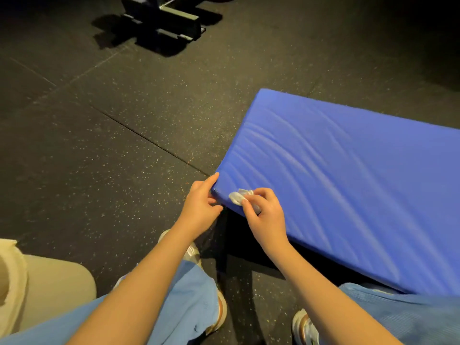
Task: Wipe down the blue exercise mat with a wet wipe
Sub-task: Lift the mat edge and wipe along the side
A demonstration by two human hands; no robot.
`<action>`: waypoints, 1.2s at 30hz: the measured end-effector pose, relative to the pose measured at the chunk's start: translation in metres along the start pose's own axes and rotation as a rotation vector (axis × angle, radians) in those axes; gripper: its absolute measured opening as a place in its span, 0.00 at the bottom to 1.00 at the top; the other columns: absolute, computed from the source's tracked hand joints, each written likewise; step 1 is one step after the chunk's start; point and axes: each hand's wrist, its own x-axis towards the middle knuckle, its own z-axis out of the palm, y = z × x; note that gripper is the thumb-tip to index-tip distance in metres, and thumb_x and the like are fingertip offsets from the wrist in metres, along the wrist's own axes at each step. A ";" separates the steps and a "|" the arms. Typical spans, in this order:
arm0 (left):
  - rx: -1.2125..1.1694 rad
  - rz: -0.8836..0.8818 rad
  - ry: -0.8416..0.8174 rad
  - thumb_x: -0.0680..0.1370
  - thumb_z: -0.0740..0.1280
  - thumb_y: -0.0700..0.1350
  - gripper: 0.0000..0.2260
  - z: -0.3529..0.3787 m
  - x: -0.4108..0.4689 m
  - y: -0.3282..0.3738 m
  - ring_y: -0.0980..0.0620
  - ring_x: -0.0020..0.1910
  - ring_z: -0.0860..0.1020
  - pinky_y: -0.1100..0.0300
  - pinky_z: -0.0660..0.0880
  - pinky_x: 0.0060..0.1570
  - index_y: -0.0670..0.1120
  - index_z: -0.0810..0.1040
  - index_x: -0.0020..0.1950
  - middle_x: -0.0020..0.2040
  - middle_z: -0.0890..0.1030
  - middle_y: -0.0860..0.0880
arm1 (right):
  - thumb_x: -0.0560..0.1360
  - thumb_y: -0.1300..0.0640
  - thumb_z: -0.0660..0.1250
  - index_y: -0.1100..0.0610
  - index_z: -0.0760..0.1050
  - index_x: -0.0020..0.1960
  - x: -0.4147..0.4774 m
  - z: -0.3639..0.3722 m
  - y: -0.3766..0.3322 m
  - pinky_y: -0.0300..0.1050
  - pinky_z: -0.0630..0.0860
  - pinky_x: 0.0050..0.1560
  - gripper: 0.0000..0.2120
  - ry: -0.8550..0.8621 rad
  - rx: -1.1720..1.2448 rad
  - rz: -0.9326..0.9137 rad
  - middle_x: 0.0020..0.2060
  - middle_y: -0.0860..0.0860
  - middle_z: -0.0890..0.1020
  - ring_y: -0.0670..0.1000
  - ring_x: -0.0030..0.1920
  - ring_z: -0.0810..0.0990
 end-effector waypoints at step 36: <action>1.453 0.960 -0.049 0.81 0.55 0.59 0.18 -0.054 0.059 0.203 0.47 0.54 0.76 0.57 0.62 0.40 0.48 0.72 0.59 0.55 0.76 0.48 | 0.77 0.60 0.69 0.64 0.79 0.41 0.043 -0.123 -0.055 0.50 0.71 0.32 0.08 0.467 -0.312 -0.496 0.36 0.54 0.77 0.58 0.34 0.73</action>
